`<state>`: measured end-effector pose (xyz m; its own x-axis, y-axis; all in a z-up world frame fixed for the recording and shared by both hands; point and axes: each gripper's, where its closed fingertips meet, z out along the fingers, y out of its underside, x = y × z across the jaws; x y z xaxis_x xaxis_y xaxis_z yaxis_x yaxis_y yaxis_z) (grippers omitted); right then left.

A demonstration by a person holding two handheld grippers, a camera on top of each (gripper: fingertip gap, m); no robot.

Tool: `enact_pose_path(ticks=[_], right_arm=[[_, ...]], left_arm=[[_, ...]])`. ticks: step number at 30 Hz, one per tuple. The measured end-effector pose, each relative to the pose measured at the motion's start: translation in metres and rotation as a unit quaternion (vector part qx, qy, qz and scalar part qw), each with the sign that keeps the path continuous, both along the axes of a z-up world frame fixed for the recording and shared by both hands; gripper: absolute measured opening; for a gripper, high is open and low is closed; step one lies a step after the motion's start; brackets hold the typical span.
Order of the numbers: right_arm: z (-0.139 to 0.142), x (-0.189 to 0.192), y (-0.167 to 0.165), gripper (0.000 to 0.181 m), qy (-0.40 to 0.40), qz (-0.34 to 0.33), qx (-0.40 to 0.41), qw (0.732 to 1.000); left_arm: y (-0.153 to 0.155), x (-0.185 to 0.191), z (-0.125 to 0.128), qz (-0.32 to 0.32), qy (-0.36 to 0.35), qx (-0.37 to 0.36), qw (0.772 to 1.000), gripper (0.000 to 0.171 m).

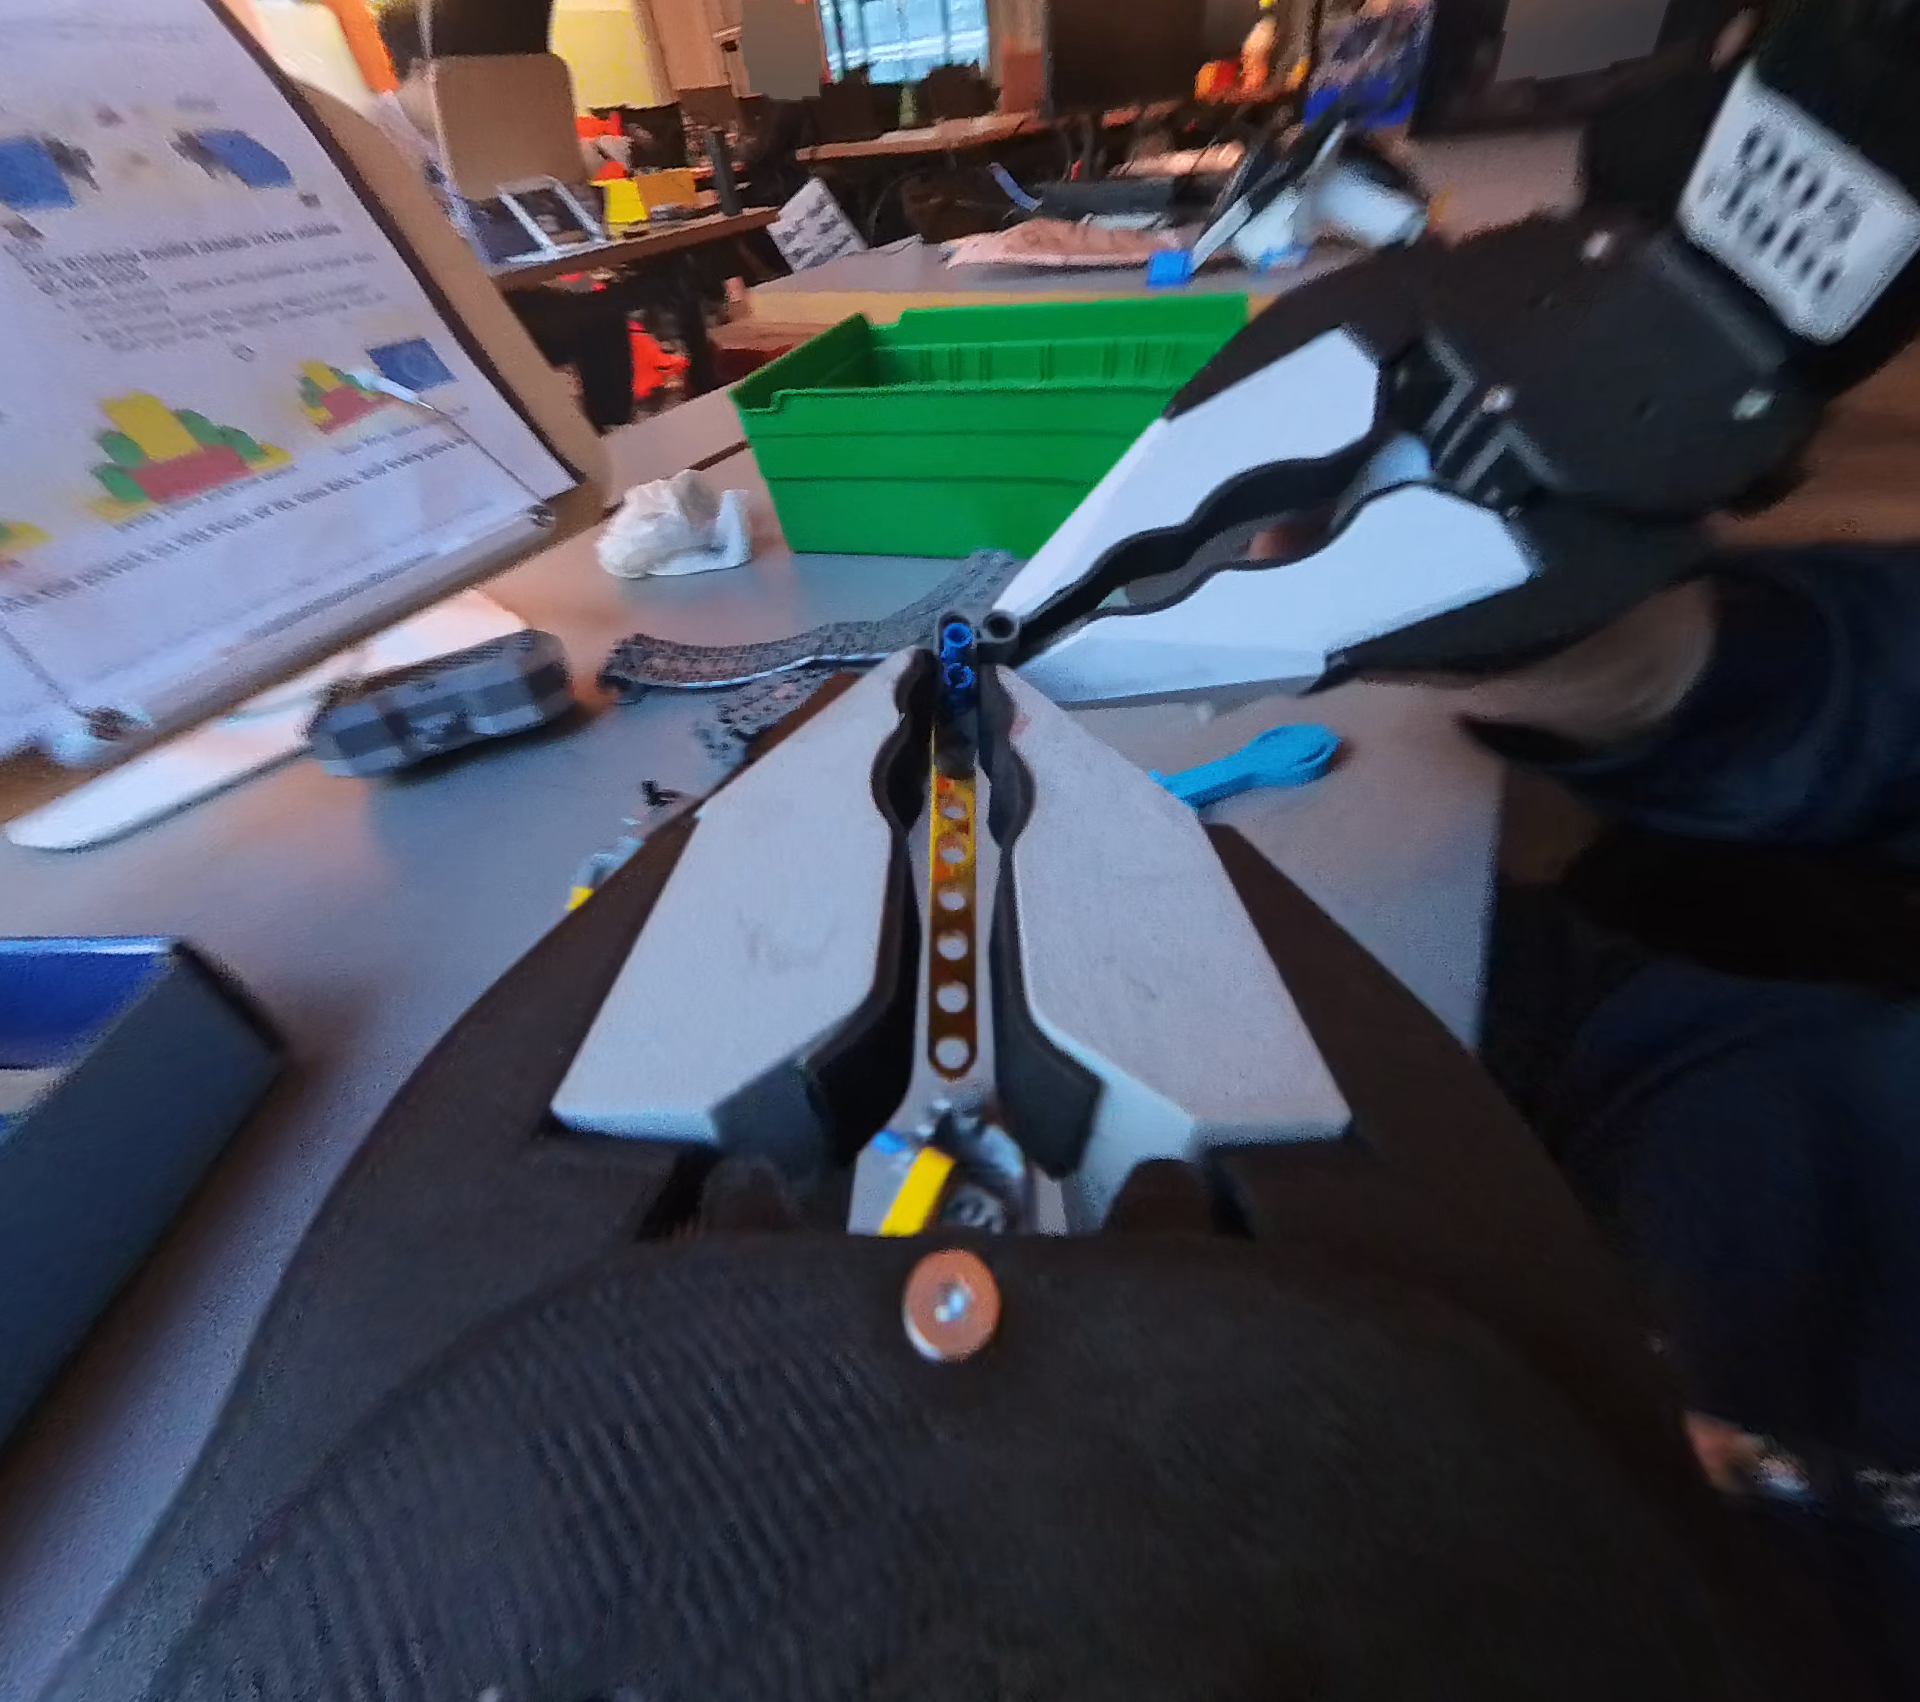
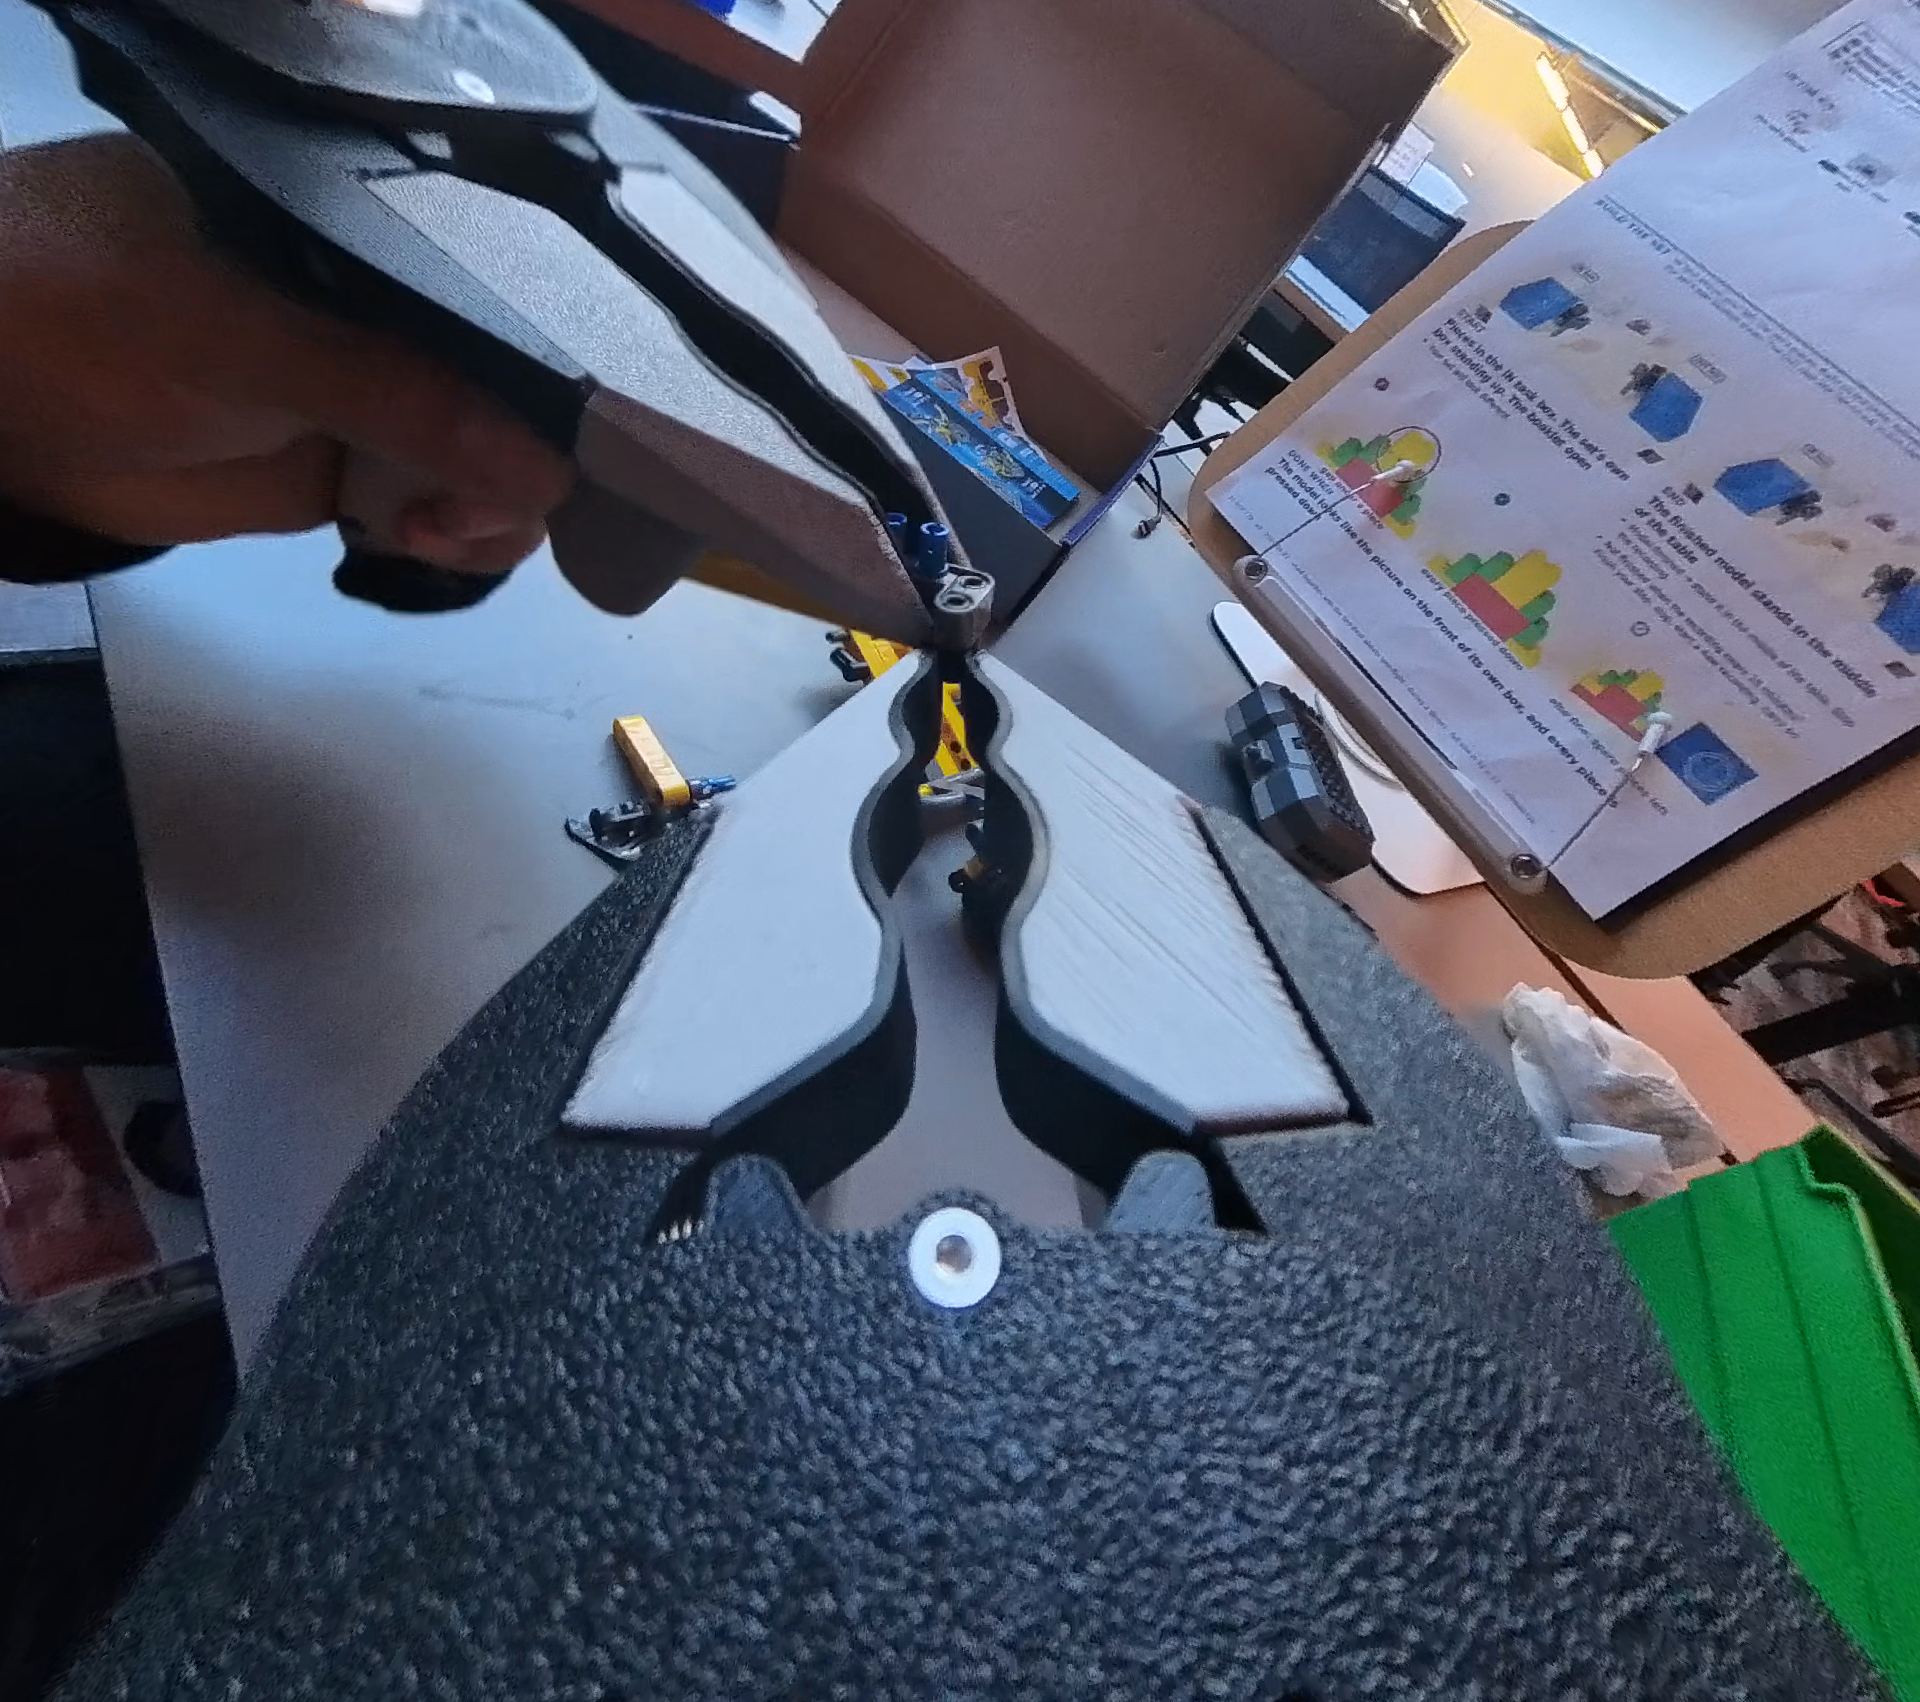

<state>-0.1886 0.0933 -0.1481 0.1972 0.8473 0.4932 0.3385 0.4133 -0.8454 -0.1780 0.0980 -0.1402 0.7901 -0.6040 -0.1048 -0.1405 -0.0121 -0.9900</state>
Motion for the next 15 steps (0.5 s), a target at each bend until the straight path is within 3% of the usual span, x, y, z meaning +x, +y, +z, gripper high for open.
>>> enact_pose_path(ticks=[3, 8, 9, 10, 11, 12, 14, 15], right_arm=[[-0.007, -0.002, 0.003, 0.000, -0.037, -0.017, 0.033, 0.999], [-0.012, -0.002, 0.007, 0.000, -0.077, -0.032, 0.030, 0.996], [-0.026, 0.004, 0.021, 0.000, -0.116, -0.060, 0.033, 0.991], [-0.055, 0.016, 0.044, 0.000, -0.188, -0.103, 0.026, 0.976], [-0.079, 0.022, 0.053, 0.000, -0.212, -0.106, -0.014, 0.971], [-0.082, 0.019, 0.048, 0.000, -0.178, -0.075, -0.058, 0.979], [-0.050, 0.010, 0.036, 0.000, -0.100, -0.039, -0.065, 0.992], [-0.035, 0.008, 0.035, 0.000, -0.085, -0.038, -0.055, 0.994]], left_arm=[[0.000, -0.002, -0.003, 0.054, 0.100, 0.049, 0.992, 0.005], [0.002, -0.003, -0.006, 0.067, 0.102, 0.055, 0.991, 0.005], [-0.014, 0.013, 0.014, 0.013, 0.067, 0.111, 0.991, 0.005], [-0.029, 0.023, 0.035, 0.001, 0.065, 0.152, 0.986, 0.005], [-0.030, 0.027, 0.041, 0.027, 0.130, 0.177, 0.975, 0.005], [-0.026, 0.025, 0.045, 0.048, 0.163, 0.203, 0.964, 0.005], [-0.003, 0.007, 0.019, 0.045, 0.115, 0.088, 0.988, 0.006], [0.001, -0.002, 0.014, 0.041, 0.075, 0.071, 0.994, 0.005]])
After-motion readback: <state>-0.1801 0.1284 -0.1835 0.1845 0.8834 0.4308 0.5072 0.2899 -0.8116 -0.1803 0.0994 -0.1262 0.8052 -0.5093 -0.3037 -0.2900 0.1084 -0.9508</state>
